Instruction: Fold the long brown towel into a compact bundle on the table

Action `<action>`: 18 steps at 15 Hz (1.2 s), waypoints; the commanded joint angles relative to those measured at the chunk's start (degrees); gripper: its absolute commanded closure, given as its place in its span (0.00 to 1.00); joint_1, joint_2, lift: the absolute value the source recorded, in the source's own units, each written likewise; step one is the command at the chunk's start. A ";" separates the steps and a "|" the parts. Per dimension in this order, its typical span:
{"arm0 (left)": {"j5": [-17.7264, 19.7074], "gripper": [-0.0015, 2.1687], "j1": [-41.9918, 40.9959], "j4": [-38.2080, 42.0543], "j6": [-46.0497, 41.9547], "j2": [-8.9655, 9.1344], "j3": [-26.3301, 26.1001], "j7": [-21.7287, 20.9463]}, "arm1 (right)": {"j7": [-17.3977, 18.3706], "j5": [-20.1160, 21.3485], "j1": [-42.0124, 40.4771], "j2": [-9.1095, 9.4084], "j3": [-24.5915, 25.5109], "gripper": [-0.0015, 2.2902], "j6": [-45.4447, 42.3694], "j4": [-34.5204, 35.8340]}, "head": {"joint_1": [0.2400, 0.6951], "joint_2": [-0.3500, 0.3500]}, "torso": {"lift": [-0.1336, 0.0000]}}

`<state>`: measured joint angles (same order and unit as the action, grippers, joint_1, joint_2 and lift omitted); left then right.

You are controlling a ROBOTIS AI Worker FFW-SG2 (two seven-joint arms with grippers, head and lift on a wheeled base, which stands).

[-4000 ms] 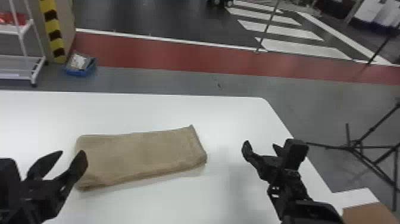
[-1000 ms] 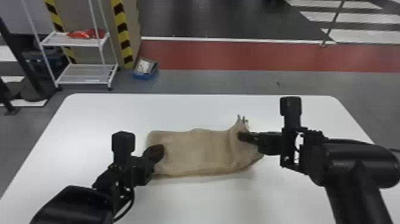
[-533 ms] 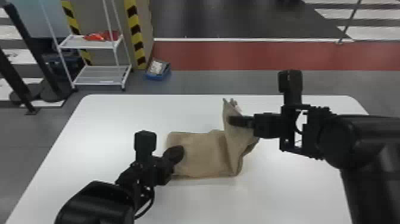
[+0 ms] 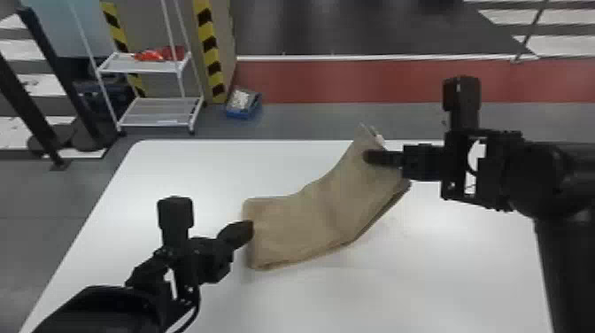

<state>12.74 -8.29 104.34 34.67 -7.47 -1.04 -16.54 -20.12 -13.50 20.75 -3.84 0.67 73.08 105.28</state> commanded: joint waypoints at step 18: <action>1.59 0.88 3.55 -10.03 -6.76 -0.44 -3.35 -2.45 | 3.33 5.07 4.39 3.75 -12.54 0.58 -1.23 -9.13 | 1.00 0.62 | 0.18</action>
<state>14.40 -6.23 97.36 27.74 -7.95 -3.86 -18.95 -16.96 -8.71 24.81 -0.60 -10.79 73.30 97.67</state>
